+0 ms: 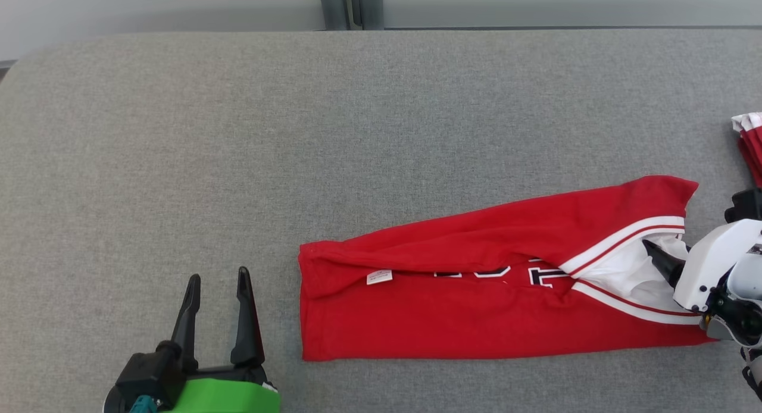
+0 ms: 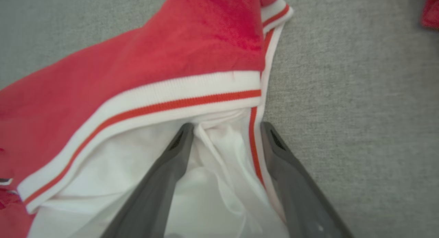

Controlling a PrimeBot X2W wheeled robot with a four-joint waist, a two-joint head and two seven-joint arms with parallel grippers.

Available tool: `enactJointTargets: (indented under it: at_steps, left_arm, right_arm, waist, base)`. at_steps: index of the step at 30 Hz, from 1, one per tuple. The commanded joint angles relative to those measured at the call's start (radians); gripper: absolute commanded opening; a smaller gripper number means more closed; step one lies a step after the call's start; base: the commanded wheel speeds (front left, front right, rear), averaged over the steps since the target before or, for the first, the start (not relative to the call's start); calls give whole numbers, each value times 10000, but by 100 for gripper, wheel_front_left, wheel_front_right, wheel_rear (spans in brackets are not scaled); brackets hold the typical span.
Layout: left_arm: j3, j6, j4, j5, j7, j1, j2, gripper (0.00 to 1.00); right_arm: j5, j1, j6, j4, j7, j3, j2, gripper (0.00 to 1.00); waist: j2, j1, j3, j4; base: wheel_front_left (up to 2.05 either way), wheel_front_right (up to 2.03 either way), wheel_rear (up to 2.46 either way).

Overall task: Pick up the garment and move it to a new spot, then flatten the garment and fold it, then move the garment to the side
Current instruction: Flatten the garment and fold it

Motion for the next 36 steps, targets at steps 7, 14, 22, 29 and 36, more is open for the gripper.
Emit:
enactJointTargets:
  at_steps: [7, 14, 22, 29, 36]
  left_arm:
    - [210, -414, 136, -100, -27, 708, -180, 100]
    - [-234, -261, 143, -612, -28, 1119, -179, 100]
    - [-477, -251, 129, -889, -28, 1256, -180, 100]
    - [-820, -270, 231, -990, -28, 934, -178, 100]
    - [-780, -245, 347, -948, -28, 955, -177, 100]
  right_arm:
    - [1454, 128, 57, 458, -190, -1176, -654, 0]
    - [1322, 37, 65, 423, 291, -2449, -2012, 0]
    - [1065, 417, 65, -2290, 1619, -1126, -1329, 0]
    - [506, 641, 65, -2948, 2005, 738, 405, 0]
    - [130, 252, 65, -2328, 1526, 1435, 1627, 0]
  waist:
    - [0, 1, -944, 324]
    - [0, 1, -1466, 576]
    - [0, 1, -1766, 723]
    - [0, 1, -1659, 1010]
    - [0, 1, -1697, 1238]
  base:
    - [0, 0, 0]
    - [0, 0, 0]
    - [0, 0, 0]
    - [0, 0, 0]
    - [0, 0, 0]
